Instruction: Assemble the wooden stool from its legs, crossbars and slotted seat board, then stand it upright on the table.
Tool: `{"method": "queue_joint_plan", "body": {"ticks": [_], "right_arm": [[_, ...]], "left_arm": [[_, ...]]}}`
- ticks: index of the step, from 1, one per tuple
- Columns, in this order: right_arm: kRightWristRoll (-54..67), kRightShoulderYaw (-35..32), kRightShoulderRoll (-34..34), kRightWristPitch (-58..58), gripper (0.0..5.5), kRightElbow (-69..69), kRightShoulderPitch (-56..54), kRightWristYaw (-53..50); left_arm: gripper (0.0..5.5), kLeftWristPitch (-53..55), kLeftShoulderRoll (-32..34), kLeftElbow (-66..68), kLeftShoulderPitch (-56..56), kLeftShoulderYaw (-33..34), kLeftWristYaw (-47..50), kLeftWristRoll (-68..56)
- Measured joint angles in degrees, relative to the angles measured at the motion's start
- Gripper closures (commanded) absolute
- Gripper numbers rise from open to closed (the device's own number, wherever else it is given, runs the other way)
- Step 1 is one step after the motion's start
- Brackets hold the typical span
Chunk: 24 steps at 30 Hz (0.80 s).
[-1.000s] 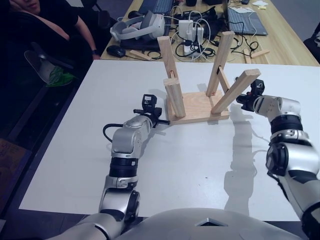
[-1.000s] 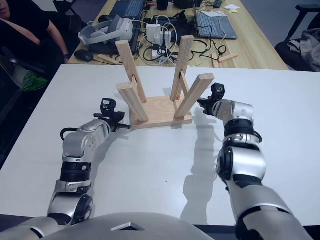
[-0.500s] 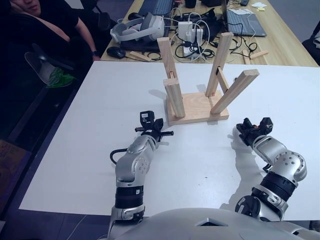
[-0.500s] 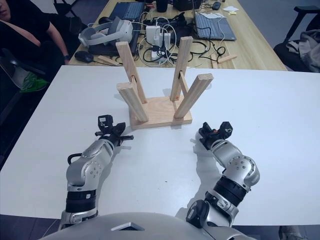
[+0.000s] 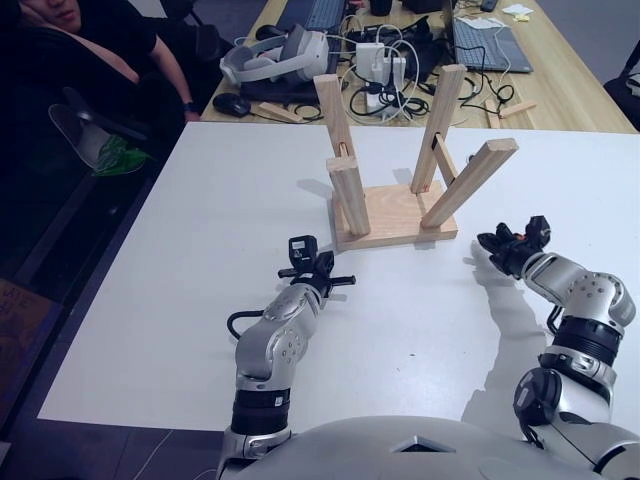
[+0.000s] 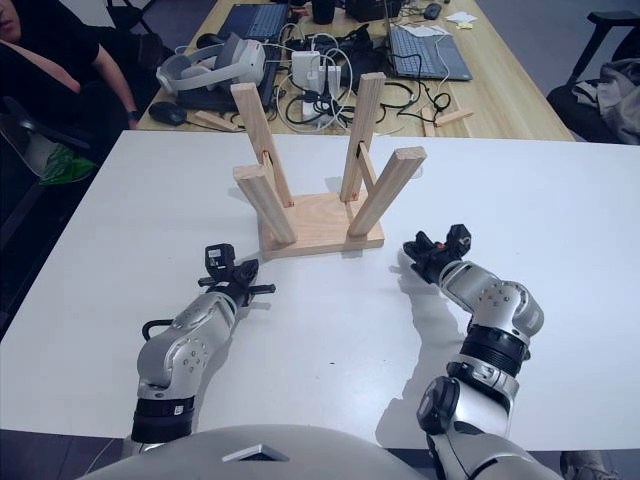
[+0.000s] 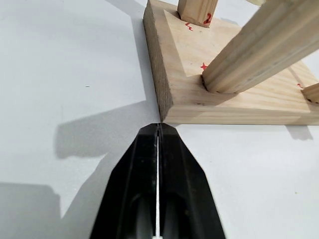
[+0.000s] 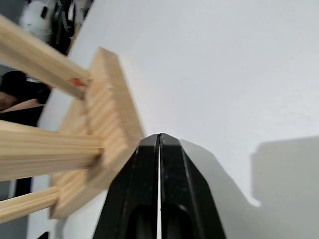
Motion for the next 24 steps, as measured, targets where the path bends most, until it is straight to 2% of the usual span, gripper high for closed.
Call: {"method": "queue_joint_plan", "body": {"ticks": [3,13,19,24], "right_arm": [[0.4,1.5,-0.3,-3.5,5.5,4.4,-1.1,4.3],[-3.0,4.1,-2.6,-15.4,5.5,18.6,-5.6,7.1],[-5.6,10.0,-5.6,-13.9,5.5,21.3,-6.9,12.0],[-6.7,12.4,-7.2,-13.2,5.5,22.4,-7.3,14.2]], "left_arm": [[5.47,0.0,0.0,0.1,-0.1,-0.3,0.2,-0.4],[5.47,0.0,0.1,1.8,-1.2,-0.6,0.5,-1.4],[5.47,0.0,0.1,2.2,-1.6,-0.3,0.5,-1.5],[5.47,0.0,0.1,2.5,-3.0,0.5,0.6,-1.5]]}}
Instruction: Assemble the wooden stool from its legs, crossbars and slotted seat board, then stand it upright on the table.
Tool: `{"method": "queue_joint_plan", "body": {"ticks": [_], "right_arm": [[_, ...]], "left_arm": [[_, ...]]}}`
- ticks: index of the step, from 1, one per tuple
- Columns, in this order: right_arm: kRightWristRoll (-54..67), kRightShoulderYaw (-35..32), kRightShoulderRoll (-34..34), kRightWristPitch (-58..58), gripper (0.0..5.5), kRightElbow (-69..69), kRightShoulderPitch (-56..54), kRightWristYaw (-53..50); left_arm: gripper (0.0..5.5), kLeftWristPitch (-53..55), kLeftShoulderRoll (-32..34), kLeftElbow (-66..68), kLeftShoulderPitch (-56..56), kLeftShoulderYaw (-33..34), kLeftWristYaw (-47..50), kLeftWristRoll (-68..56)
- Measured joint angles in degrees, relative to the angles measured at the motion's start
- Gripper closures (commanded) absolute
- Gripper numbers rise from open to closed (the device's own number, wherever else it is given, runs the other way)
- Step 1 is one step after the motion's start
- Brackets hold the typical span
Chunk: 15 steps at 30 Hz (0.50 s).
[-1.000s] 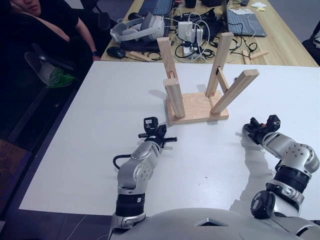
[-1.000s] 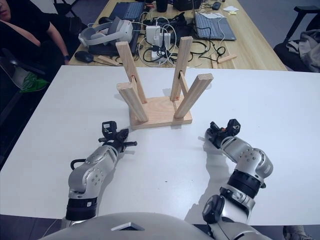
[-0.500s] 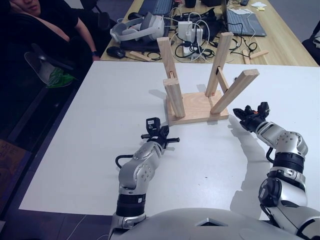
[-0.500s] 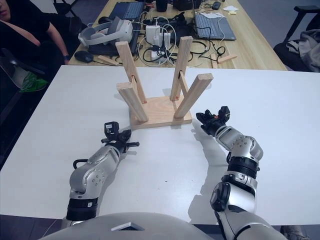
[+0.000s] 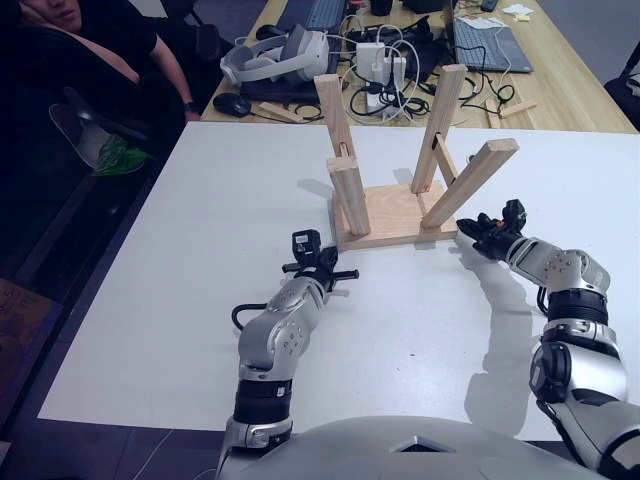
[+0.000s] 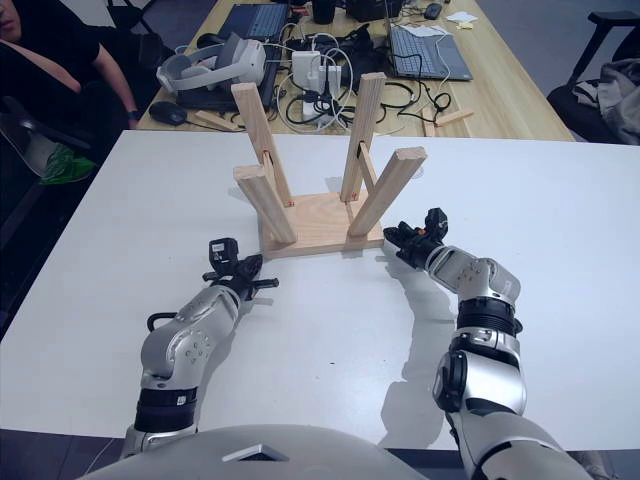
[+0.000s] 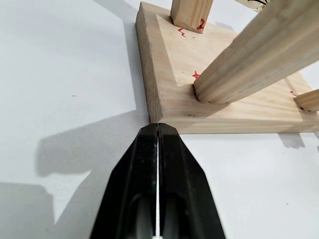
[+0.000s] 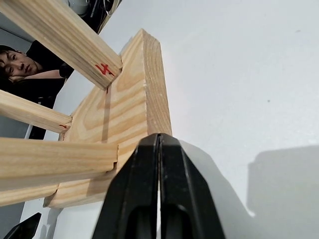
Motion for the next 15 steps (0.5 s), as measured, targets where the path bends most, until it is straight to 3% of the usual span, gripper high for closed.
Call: {"method": "queue_joint_plan", "body": {"ticks": [15], "right_arm": [[-4.4,4.2,-0.9,-5.1,5.5,5.1,-2.2,2.0]], "left_arm": [[5.47,-3.7,0.3,10.6,-3.9,0.1,-2.1,1.4]]}}
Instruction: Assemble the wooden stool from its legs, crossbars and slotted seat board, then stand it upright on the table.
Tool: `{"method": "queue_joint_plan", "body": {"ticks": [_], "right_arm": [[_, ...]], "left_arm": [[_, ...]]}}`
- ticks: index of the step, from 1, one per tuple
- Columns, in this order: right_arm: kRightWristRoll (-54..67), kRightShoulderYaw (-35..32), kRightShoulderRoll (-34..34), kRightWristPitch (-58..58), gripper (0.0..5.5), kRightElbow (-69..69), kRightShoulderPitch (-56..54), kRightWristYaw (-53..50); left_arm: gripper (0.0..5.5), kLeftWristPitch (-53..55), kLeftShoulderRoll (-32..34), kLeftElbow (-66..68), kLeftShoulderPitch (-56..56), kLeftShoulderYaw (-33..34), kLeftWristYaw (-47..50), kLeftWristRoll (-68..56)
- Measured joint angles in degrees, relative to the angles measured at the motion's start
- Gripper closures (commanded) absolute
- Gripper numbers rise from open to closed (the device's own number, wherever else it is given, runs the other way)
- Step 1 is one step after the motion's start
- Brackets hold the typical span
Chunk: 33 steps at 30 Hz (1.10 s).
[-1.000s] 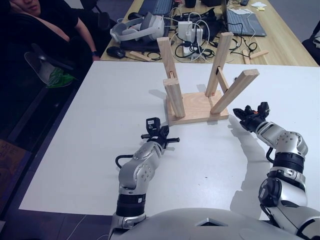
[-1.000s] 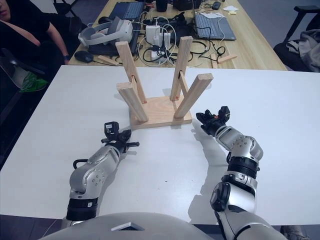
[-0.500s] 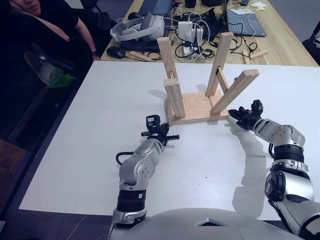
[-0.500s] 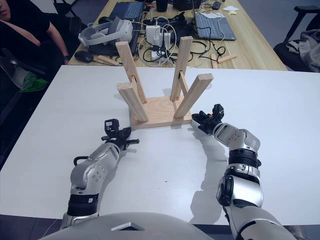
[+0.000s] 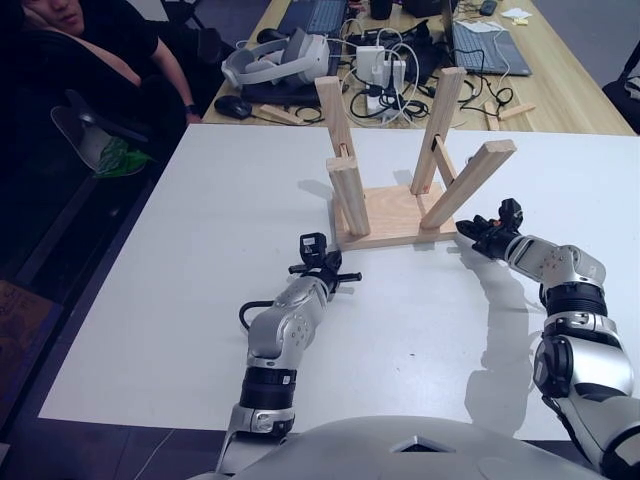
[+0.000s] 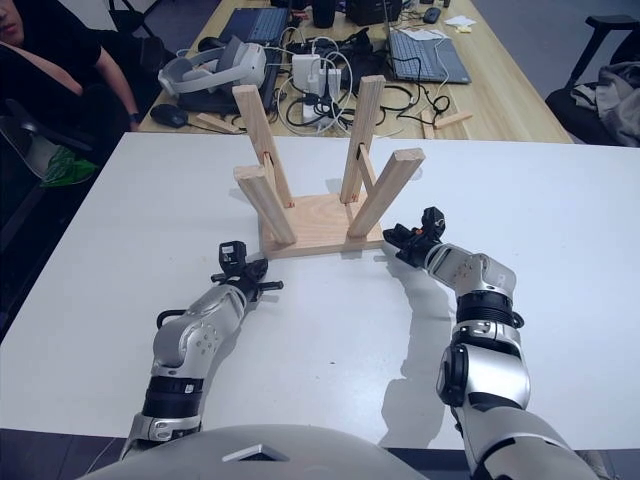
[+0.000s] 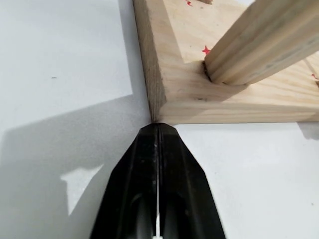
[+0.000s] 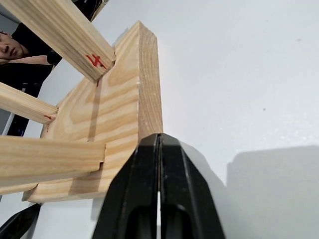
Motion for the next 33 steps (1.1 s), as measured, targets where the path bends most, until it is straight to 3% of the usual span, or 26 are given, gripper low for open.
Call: {"method": "queue_joint_plan", "body": {"ticks": [12,19,33], "right_arm": [[-1.9,1.4,0.1,-2.6,5.5,0.8,-0.1,1.7],[-2.6,1.6,0.3,-3.3,5.5,0.9,-0.2,2.0],[-3.5,2.6,-0.1,-3.6,5.5,1.9,-0.6,3.7]], "left_arm": [[5.47,1.1,0.6,1.9,-3.2,-1.2,1.1,7.3],[5.47,-1.0,0.1,5.5,-5.6,2.4,2.2,9.8],[5.47,-1.5,-0.4,7.5,-7.2,4.8,-3.3,5.5]]}}
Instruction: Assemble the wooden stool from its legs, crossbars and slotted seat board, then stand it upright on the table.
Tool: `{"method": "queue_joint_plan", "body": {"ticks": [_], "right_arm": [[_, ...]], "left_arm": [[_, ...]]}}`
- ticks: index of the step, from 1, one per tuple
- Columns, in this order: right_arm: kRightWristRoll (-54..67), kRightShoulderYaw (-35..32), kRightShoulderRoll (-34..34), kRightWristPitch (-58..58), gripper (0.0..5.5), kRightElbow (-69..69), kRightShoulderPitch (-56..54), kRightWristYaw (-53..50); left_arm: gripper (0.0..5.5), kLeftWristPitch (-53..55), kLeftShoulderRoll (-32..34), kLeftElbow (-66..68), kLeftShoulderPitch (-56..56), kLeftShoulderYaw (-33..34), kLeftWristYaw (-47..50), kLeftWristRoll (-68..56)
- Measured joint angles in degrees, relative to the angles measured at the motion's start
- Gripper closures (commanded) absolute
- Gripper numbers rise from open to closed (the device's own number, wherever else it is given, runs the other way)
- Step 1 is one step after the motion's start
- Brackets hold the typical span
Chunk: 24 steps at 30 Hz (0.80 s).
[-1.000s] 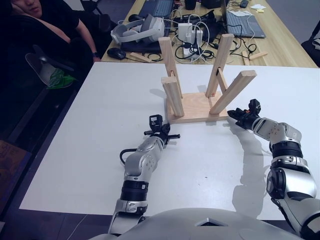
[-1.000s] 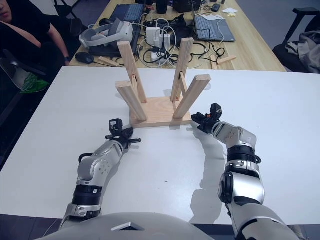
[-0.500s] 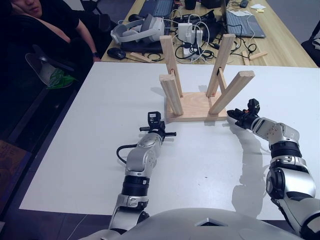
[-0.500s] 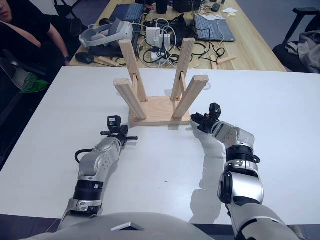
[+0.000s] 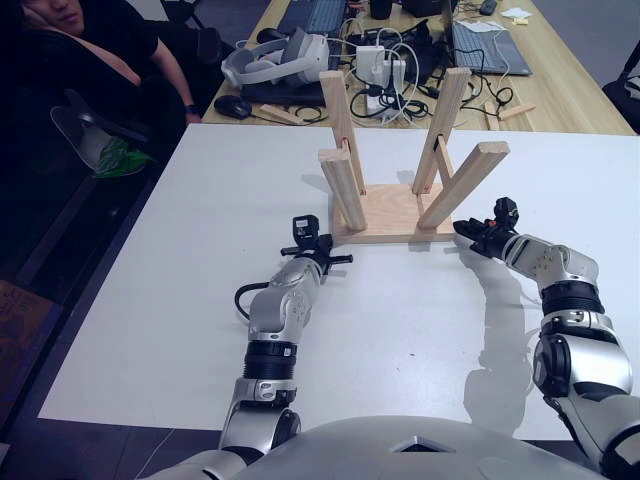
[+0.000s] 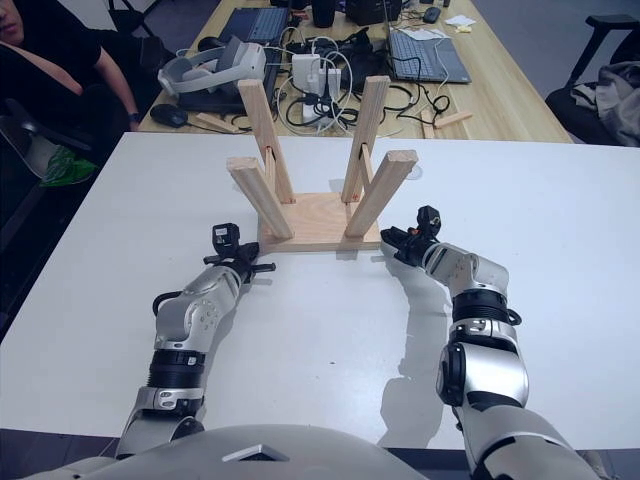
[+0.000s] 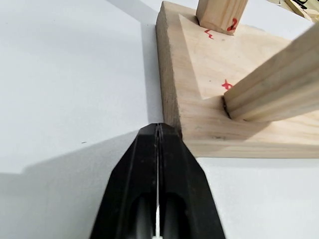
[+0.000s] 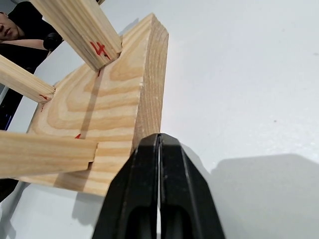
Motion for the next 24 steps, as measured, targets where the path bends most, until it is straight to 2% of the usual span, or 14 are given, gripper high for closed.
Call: {"method": "queue_joint_plan", "body": {"ticks": [18,24], "right_arm": [[-1.0,0.8,-0.9,0.8,5.5,1.3,-0.6,3.4],[-1.9,2.3,-2.9,2.7,5.5,1.1,-0.4,5.6]], "left_arm": [[5.47,-1.3,0.0,2.0,0.2,1.0,-2.8,-1.8],[5.47,-1.3,0.1,1.4,1.6,1.2,-6.9,-2.9]]}}
